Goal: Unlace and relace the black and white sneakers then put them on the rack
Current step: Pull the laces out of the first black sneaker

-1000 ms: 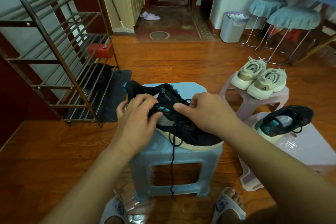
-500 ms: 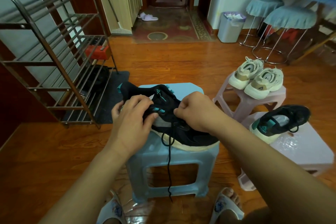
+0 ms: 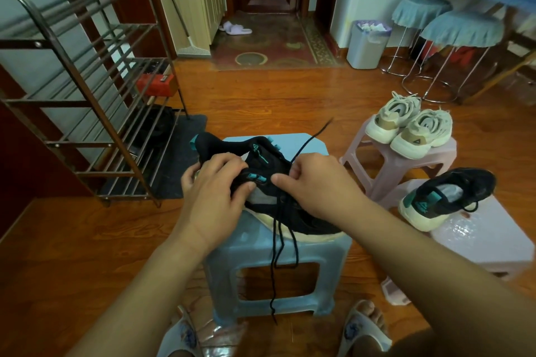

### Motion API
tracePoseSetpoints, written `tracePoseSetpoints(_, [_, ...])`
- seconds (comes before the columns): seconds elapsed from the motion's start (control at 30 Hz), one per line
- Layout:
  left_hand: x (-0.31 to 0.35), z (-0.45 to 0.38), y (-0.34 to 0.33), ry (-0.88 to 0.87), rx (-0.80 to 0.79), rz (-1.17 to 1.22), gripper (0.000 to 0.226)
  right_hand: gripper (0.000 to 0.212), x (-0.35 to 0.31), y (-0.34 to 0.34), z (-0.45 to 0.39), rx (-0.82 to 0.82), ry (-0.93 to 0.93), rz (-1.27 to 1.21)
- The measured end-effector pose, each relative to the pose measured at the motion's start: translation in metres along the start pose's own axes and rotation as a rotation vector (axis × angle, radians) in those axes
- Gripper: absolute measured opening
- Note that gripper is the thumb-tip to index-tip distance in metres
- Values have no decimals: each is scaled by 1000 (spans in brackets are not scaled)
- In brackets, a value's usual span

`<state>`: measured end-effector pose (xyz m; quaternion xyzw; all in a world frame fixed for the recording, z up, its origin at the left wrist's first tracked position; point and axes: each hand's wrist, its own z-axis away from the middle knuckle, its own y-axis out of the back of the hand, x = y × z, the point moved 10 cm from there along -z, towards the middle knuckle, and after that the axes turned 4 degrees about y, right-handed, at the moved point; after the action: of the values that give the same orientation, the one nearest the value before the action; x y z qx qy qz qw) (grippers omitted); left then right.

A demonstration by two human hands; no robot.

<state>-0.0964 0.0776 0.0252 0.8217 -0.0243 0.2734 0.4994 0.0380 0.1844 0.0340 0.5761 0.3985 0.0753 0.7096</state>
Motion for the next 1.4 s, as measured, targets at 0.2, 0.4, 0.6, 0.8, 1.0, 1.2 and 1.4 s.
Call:
tracePoseSetpoints(0.2, [-2,0,0,-5,1,3,20,15,-30,-27,39,-517,237,-114])
tracePoseSetpoints(0.4, [-3,-2,-1,-17,-1,15,22,18,-34,-46,90,-802,376,19])
tracePoseSetpoints(0.6, [-2,0,0,-29,-3,26,21,13,-1,10,-4,-49,403,120])
tracePoseSetpoints(0.8, [-3,-2,0,-43,-22,17,21,6,9,19,-8,120,417,89])
tracePoseSetpoints(1.0, [-3,-2,1,-30,-20,21,19,19,114,55,-21,251,-148,-66])
tracePoseSetpoints(1.2, [-2,-3,1,-33,-16,6,21,24,-29,9,6,161,719,202])
tracePoseSetpoints(1.4, [-2,-1,3,-49,-35,33,22,11,57,71,-26,501,290,236])
